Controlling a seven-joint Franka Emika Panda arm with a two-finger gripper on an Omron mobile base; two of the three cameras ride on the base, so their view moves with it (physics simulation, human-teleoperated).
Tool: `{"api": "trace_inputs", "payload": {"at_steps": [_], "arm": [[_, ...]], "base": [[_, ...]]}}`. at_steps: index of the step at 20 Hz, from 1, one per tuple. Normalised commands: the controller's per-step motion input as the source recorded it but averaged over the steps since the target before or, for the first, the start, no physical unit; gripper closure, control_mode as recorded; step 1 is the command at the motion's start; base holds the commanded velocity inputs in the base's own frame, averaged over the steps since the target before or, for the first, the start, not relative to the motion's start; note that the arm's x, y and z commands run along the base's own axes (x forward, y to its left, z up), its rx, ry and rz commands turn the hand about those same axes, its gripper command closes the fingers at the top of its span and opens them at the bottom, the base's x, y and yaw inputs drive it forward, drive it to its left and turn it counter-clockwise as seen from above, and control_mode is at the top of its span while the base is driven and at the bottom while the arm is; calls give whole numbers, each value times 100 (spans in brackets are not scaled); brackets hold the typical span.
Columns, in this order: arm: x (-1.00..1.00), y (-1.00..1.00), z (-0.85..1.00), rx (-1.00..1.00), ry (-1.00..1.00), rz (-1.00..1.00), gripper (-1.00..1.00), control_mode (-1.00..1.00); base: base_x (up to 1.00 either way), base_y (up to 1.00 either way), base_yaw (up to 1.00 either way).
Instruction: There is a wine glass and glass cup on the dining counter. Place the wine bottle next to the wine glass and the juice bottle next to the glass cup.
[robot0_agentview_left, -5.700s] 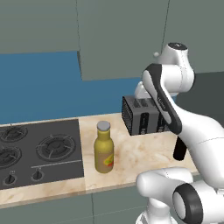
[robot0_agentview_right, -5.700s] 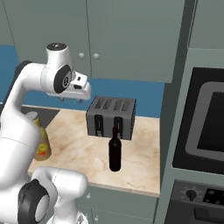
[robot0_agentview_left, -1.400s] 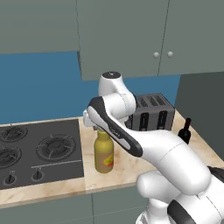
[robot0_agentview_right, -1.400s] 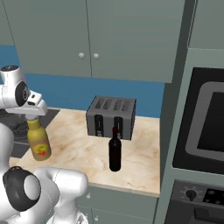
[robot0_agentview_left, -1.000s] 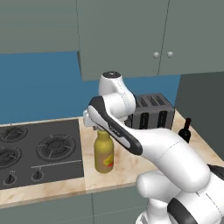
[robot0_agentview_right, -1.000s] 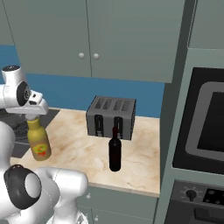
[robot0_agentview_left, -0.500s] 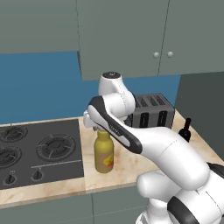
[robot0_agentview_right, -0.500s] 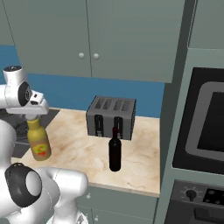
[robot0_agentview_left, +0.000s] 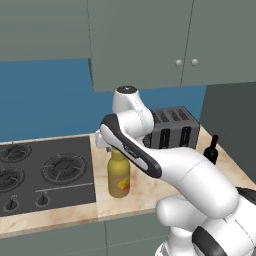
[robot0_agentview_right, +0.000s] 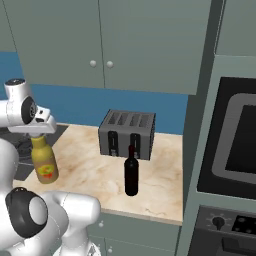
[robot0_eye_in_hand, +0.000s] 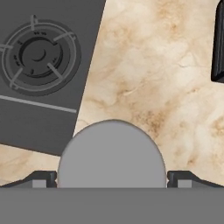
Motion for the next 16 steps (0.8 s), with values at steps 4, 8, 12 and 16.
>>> {"api": "trace_inputs", "payload": {"at_steps": [4,8,12,16], "arm": [[0,0,-10,0,-3,0,-100,-100],[0,0,-12,0,-2,0,-100,-100],[0,0,-14,0,-2,0,100,-100],[0,0,-9,0,-2,2,100,-100]], "base": [[0,0,0],[0,0,0],[0,0,0],[0,0,0]]}}
